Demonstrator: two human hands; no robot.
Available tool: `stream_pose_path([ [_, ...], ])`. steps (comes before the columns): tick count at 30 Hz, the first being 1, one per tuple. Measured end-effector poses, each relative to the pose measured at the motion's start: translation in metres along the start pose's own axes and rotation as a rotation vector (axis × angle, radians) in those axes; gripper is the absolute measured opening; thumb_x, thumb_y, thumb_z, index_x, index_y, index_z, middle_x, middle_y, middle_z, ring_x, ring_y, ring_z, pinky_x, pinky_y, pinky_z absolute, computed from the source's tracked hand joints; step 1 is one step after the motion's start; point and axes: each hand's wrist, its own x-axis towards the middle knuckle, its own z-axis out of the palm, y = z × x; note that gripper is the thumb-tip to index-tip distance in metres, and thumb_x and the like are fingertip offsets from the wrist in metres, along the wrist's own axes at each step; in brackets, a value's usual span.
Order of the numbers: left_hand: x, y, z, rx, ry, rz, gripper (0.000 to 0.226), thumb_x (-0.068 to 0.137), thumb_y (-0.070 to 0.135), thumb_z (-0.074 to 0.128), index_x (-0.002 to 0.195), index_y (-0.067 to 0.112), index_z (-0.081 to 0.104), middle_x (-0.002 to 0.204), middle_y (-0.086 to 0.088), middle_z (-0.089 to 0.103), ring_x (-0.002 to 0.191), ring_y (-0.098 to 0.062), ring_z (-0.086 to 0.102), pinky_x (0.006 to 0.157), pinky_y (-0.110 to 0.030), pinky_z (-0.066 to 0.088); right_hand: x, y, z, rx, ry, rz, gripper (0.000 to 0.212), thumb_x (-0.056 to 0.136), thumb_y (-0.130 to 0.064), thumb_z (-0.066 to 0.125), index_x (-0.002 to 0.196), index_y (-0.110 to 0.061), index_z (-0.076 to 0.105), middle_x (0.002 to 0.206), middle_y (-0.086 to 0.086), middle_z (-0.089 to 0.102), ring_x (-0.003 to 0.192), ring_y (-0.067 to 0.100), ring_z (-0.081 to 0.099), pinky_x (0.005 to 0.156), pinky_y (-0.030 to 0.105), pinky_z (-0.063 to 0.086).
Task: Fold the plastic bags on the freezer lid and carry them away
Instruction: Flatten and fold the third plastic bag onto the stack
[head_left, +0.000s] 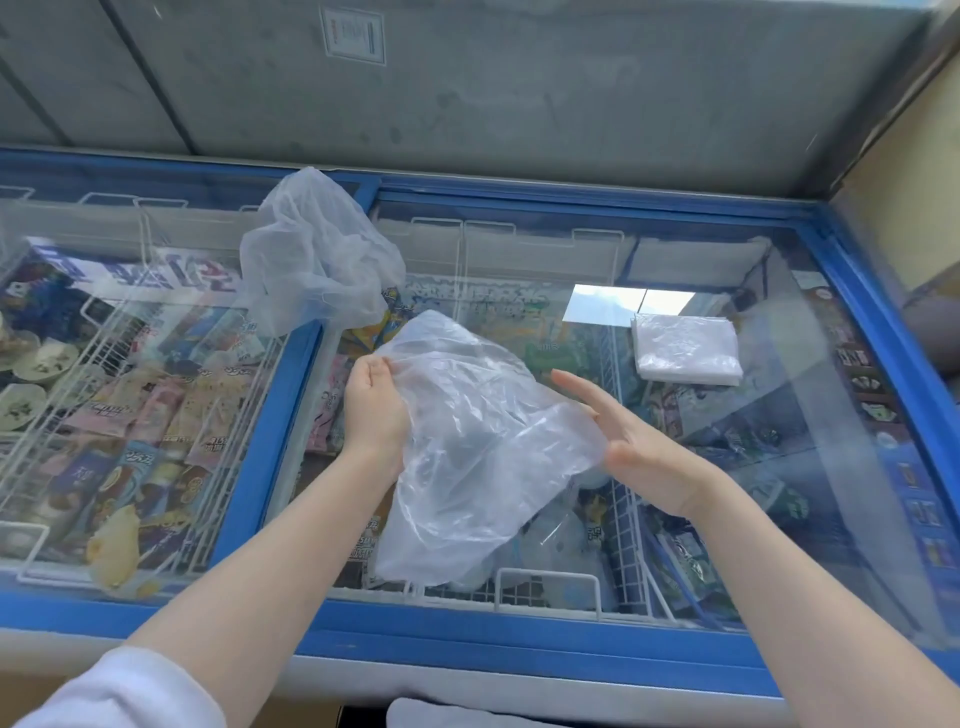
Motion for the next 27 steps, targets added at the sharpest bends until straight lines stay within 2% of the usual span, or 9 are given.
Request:
stream_pose_path([
  [2,0.002,-0.003,0.000,0.056,0.045,-0.021,0.026,0.102,0.028,0.028,0.096,0.016,0.051,0.093,0.002,0.055,0.089,-0.016,0.053,0.079,-0.029,0.044,0.003,0.007,0.001,-0.026,0.076,0.020,0.078,0.069,-0.038,0.079,0.136,-0.040,0.039,0.142,-0.012,0.042,0.129,0.006,0.042,0.099,0.031,0.042],
  [5,0.003,-0.018,-0.001,0.145,0.012,-0.033,0.029,0.100,0.024,0.030,0.093,0.008,0.053,0.089,-0.005,0.056,0.081,-0.019,0.052,0.073,-0.033,0.042,0.015,0.014,0.005,0.022,0.443,0.036,0.035,0.084,0.005,0.060,0.109,-0.020,0.060,0.102,0.001,0.068,0.094,0.019,0.063,0.080,0.029,0.050],
  [9,0.001,-0.028,-0.018,0.704,-0.253,-0.096,0.014,0.088,0.018,0.046,0.096,0.006,0.050,0.092,-0.009,0.053,0.085,-0.023,0.051,0.071,-0.033,0.040,0.023,0.000,-0.001,0.088,0.598,0.048,0.010,0.087,0.002,0.059,0.092,-0.005,0.065,0.083,0.009,0.065,0.068,0.015,0.060,0.062,0.021,0.052],
  [12,-0.009,-0.005,-0.015,0.823,-0.288,0.393,0.062,0.088,0.016,0.054,0.143,0.011,0.025,0.148,-0.005,0.030,0.137,-0.020,0.023,0.111,-0.033,0.022,0.025,-0.029,-0.002,-0.110,0.420,0.026,0.005,0.087,-0.002,0.061,0.086,-0.004,0.066,0.065,0.004,0.058,0.050,0.011,0.045,0.045,0.017,0.040],
  [15,-0.021,0.029,0.007,0.606,-0.690,0.571,0.051,0.092,0.027,0.055,0.139,0.017,0.037,0.140,0.002,0.044,0.125,-0.003,0.037,0.102,-0.015,0.025,0.033,-0.054,0.010,-0.294,0.253,0.010,0.005,0.086,-0.004,0.064,0.087,-0.007,0.067,0.050,-0.010,0.054,0.042,0.007,0.038,0.041,0.015,0.034],
  [17,-0.021,0.034,0.019,0.616,-0.782,0.508,0.043,0.087,0.034,0.061,0.126,0.019,0.051,0.116,0.004,0.060,0.102,-0.005,0.053,0.088,-0.021,0.040,0.039,-0.065,0.018,-0.284,0.324,-0.083,0.010,0.086,-0.003,0.063,0.083,-0.012,0.064,0.052,-0.010,0.056,0.040,0.007,0.044,0.042,0.015,0.038],
  [21,-0.018,0.020,0.018,0.337,-0.597,0.345,0.019,0.089,0.023,0.061,0.081,0.006,0.060,0.069,-0.001,0.054,0.061,-0.010,0.045,0.060,-0.026,0.037,0.035,-0.058,0.016,-0.112,0.506,-0.174,0.005,0.089,-0.017,0.061,0.090,-0.016,0.057,0.085,-0.002,0.060,0.064,0.012,0.060,0.064,0.022,0.052],
  [24,-0.017,0.004,0.009,0.124,-0.353,0.208,0.022,0.095,0.020,0.052,0.082,0.002,0.053,0.074,-0.007,0.055,0.065,-0.011,0.049,0.061,-0.024,0.041,0.016,-0.027,0.013,-0.245,0.296,-0.048,0.042,0.074,-0.042,0.068,0.107,-0.017,0.059,0.104,0.000,0.065,0.091,0.017,0.064,0.083,0.028,0.052],
  [27,-0.012,-0.007,0.004,0.090,-0.175,0.110,0.016,0.098,0.023,0.044,0.093,0.011,0.054,0.091,-0.007,0.061,0.080,-0.016,0.056,0.071,-0.031,0.046,0.003,-0.008,0.013,-0.110,0.040,0.052,0.059,0.066,-0.039,0.071,0.118,-0.016,0.057,0.115,0.001,0.066,0.105,0.018,0.064,0.091,0.033,0.052],
])
